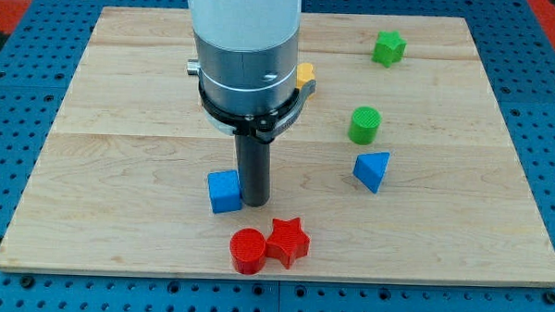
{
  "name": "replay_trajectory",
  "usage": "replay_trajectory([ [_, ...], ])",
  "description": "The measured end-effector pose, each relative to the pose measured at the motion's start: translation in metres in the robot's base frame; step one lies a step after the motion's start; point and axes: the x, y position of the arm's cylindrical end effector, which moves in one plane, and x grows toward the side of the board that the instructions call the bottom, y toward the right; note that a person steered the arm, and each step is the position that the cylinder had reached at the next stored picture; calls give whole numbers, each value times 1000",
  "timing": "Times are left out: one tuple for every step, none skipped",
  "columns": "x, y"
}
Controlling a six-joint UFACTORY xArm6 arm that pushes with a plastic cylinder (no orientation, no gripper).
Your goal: Move the red circle to the bottom left of the blue cube
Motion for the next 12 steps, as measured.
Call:
replay_trajectory([
  [0, 27],
  [0, 72],
  [0, 74],
  [-9, 74],
  [-3, 74],
  [3, 74],
  [3, 74],
  [-22, 77],
  [-23, 84],
  [-19, 84],
  [-4, 102],
  [39, 153],
])
